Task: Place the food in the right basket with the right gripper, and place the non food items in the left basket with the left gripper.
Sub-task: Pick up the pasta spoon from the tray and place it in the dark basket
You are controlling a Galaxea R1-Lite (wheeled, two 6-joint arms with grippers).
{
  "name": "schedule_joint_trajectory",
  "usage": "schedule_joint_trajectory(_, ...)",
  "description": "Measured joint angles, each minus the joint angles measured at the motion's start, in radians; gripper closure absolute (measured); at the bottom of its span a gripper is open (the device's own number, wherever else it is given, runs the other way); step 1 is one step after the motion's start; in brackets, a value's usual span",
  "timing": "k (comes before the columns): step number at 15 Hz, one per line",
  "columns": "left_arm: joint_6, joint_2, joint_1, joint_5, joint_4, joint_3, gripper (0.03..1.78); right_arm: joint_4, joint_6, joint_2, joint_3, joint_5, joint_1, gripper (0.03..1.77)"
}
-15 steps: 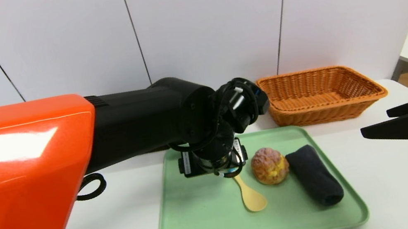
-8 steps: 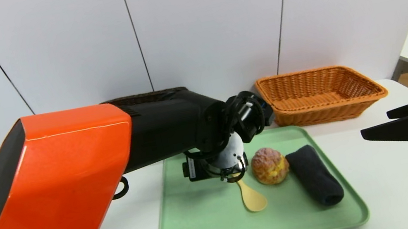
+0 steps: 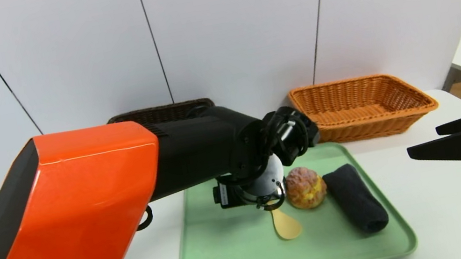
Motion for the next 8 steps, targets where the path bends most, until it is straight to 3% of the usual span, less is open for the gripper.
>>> schedule_joint_trajectory(8,0.024,0.021,-0.003,-0.002,-0.031,0.000,0.12,0.000,0.001,0.000,0.004,0.000,0.000,0.10)
